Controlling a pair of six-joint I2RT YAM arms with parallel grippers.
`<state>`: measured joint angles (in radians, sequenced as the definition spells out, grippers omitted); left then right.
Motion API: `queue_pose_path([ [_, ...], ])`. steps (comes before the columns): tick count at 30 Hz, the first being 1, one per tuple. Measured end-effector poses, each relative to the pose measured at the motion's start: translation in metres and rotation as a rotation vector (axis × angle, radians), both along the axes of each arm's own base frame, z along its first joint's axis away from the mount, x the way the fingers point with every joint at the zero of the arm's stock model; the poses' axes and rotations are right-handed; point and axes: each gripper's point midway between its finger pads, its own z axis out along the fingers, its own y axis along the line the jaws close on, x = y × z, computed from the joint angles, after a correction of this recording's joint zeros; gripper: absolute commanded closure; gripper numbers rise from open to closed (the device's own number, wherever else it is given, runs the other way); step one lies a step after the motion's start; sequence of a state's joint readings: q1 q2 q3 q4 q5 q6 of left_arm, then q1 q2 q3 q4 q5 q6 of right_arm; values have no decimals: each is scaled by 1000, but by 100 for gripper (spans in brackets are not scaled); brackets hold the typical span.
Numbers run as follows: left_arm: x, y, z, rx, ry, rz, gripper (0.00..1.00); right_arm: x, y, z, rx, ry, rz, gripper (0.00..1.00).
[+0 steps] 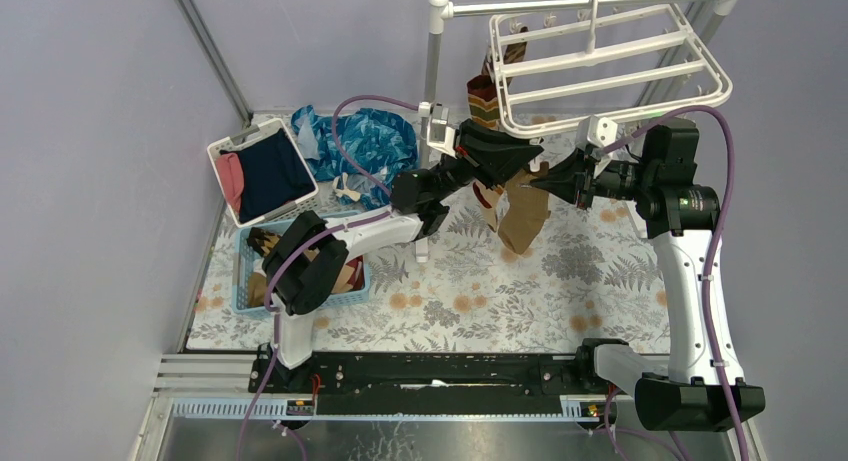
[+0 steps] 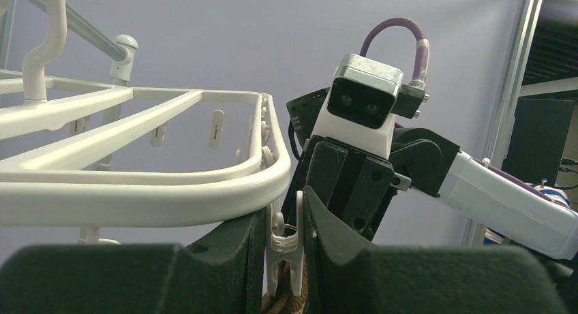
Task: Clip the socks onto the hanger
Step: Clamp the sock onto the hanger.
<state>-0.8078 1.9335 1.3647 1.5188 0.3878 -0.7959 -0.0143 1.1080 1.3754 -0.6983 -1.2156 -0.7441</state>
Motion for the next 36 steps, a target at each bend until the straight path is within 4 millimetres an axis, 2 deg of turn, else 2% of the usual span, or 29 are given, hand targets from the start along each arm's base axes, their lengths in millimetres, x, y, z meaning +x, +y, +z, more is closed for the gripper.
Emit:
queue_pose_path([
  [18,0,2,-1,16,-23,-7,69,0,-1,12,71,80,-18,90],
  [36,-5,1,2,17,-43,-25,46,-1,2,24,119,93,8,90],
])
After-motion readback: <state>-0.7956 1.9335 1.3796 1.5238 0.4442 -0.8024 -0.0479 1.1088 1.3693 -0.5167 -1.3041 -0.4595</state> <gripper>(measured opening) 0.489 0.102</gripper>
